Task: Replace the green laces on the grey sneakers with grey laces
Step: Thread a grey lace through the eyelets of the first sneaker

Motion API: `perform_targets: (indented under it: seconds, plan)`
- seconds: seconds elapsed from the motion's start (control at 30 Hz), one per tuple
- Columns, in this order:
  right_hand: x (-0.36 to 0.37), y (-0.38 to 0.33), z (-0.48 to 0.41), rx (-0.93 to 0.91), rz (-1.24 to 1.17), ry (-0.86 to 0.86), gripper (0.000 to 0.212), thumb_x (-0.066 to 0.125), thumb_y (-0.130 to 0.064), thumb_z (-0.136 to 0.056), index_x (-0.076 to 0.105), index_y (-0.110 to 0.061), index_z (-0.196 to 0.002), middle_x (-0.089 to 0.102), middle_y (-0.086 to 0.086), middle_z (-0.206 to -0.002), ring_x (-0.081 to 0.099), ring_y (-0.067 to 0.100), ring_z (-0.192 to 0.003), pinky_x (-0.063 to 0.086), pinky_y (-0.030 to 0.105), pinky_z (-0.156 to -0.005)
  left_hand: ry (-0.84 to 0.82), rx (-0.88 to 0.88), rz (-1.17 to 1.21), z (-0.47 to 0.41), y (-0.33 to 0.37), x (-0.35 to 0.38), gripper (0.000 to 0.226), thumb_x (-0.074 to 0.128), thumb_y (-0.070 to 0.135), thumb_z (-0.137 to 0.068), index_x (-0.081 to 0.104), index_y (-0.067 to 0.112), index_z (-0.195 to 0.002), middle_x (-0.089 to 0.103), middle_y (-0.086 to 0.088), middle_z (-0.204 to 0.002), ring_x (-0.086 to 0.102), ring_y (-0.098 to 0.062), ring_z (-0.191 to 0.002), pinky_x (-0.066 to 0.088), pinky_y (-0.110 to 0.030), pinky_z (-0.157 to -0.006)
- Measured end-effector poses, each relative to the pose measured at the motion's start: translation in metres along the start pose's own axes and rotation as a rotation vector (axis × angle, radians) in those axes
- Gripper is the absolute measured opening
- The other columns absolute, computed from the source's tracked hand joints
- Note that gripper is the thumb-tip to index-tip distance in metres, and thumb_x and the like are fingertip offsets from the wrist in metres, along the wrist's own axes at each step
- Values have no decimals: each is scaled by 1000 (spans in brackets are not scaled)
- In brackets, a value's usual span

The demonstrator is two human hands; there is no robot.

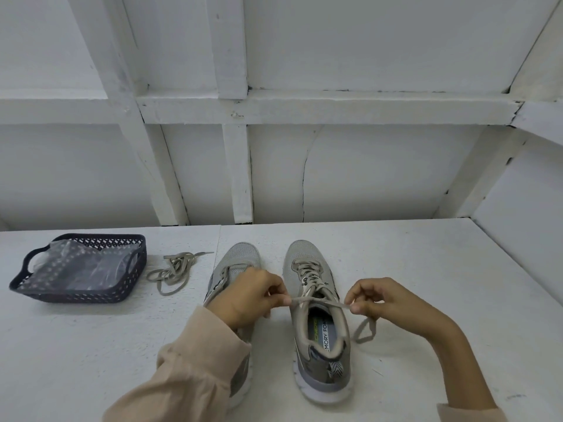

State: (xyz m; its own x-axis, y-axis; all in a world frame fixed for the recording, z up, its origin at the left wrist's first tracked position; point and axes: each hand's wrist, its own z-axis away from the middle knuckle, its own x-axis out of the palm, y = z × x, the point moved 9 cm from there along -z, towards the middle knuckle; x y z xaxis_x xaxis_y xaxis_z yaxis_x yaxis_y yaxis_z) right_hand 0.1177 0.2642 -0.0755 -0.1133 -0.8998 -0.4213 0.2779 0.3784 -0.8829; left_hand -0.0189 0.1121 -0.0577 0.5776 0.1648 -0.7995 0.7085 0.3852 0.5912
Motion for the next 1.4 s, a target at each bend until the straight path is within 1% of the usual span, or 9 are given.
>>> perform_targets:
  seconds: [0.07, 0.2, 0.3, 0.43, 0.57, 0.77, 1.17, 1.33, 1.4]
  plan:
    - [6, 0, 4, 25, 53, -116, 7, 69, -15, -89, 74, -14, -84, 67, 11, -78, 59, 13, -71, 51, 25, -68, -47, 11, 33, 6, -3, -10, 20, 71, 35, -87, 73, 15, -83, 63, 11, -57, 60, -4, -59, 39, -10, -60]
    - [-3, -14, 14, -52, -17, -125, 13, 65, -22, -92, 70, -14, -83, 65, -1, -88, 60, 12, -82, 49, 26, -80, 1, 26, 356, 21, -2, -33, 35, 69, 51, -83, 64, 24, -62, 60, 5, -56, 55, -9, -56, 42, -20, -61]
    - [-10, -30, 14, -196, -237, -35, 15, 66, -19, -87, 70, -5, -85, 62, 4, -99, 60, 19, -94, 48, 30, -88, 112, 29, 624, 24, 0, -39, 46, 61, 62, -81, 71, 17, -77, 67, -2, -75, 59, -14, -75, 44, -29, -77]
    - [2, -42, -1, -270, -427, 38, 12, 70, -17, -82, 73, -6, -86, 68, 12, -108, 63, 24, -104, 49, 29, -91, 68, 51, 994, 13, 21, -15, 31, 54, 35, -96, 70, 9, -101, 70, -4, -119, 61, -16, -118, 45, -31, -104]
    - [17, -47, -15, -276, -616, 91, 21, 70, -17, -84, 69, 1, -94, 68, 21, -98, 64, 30, -97, 50, 33, -93, 133, 7, 1439, 2, 36, 1, 17, 56, 20, -87, 68, 8, -90, 72, -13, -104, 69, -22, -100, 54, -28, -90]
    - [31, -43, -25, -223, -878, 185, 19, 61, 2, -84, 62, 8, -102, 63, 16, -85, 59, 23, -74, 55, 27, -76, 353, -109, 1381, -3, 29, 16, 10, 62, 14, -89, 66, 7, -95, 67, 4, -75, 54, -4, -54, 52, -18, -64]
    - [15, -43, -18, -259, -583, 448, 25, 75, 10, -69, 58, -3, -82, 70, 13, -82, 68, 24, -73, 55, 27, -70, 341, -146, 1266, -10, 16, 29, 22, 59, -3, -90, 72, 7, -104, 65, -7, -76, 55, -8, -60, 49, -17, -61]
    - [12, -42, -17, -185, -551, 384, 54, 77, 11, -68, 61, -13, -115, 71, 8, -98, 71, 23, -79, 57, 27, -72, 340, -147, 1266, -10, 14, 27, 13, 69, 2, -85, 66, 3, -97, 68, -16, -80, 58, -15, -63, 51, -22, -62]
    - [12, -46, -16, -205, -504, 364, 41, 77, 8, -69, 69, -7, -106, 74, 10, -92, 72, 22, -80, 56, 28, -74, 341, -140, 1273, -10, 15, 27, 15, 70, 0, -83, 63, 4, -96, 69, -14, -77, 60, -17, -61, 52, -23, -62]
